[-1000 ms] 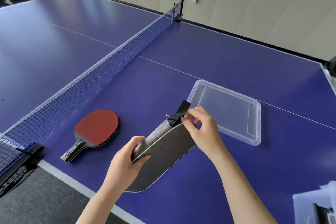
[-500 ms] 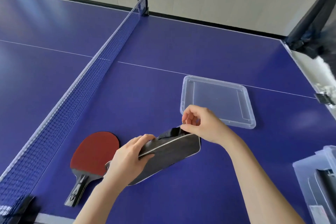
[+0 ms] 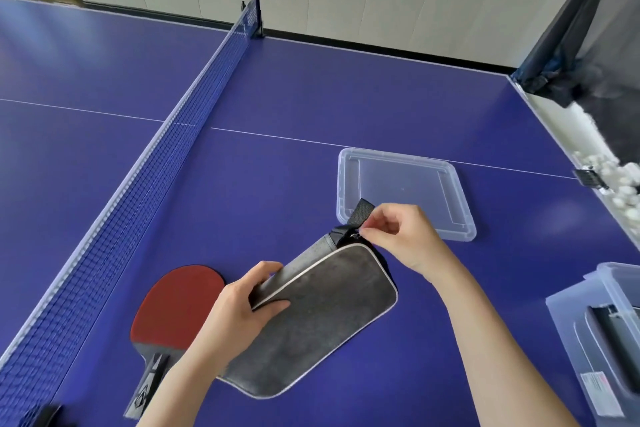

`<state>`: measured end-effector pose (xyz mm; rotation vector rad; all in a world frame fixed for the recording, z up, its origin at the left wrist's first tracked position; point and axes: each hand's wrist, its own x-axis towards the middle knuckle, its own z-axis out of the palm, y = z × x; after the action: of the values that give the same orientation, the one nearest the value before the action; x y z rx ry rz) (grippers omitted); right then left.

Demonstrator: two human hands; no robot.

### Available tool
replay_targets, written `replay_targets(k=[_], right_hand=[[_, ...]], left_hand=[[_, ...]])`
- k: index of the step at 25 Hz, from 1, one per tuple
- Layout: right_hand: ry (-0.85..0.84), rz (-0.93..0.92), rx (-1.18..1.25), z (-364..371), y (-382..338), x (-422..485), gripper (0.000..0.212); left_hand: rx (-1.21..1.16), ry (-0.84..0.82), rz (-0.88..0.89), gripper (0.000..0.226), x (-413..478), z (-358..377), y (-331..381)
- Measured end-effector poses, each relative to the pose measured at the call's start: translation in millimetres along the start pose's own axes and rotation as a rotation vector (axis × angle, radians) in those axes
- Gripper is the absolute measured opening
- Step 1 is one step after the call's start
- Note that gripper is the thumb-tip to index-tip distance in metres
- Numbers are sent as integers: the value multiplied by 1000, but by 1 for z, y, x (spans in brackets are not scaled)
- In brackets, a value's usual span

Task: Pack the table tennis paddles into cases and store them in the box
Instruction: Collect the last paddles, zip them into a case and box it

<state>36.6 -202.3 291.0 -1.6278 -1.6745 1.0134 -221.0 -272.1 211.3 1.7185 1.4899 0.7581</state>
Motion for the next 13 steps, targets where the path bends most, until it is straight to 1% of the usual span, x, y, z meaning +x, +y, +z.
replay_targets(k=[3,5,6,7,8,9,11,13], right_hand=[[28,64,52,-22,16,0,9],[31,93,91,-37,28,-5,9],[29,94,100,-43,33,-9,10],[28,82,91,-47,36,-12,10],[30,58,65,-49,40,-14,11],[38,28,29,-51,42,-15,11],[84,-30,-39,-53,48,-15,10],[156,-91,-103,-54,54,-15,10]], left_hand=[[-191,-10,-36,45,1,-8,9],[-451,4,-102,40,1,-16,16],[-598,-2,-163,47,1,-19,18],[-711,-13,-221,61,2,-21,19],[-762,-30,-266,72,4,-23,20],[-788,-46,-299,79,6,-23,22],[-824,-84,-341,80,10,-19,29],[-876,-84,-374,80,13,-14,36]])
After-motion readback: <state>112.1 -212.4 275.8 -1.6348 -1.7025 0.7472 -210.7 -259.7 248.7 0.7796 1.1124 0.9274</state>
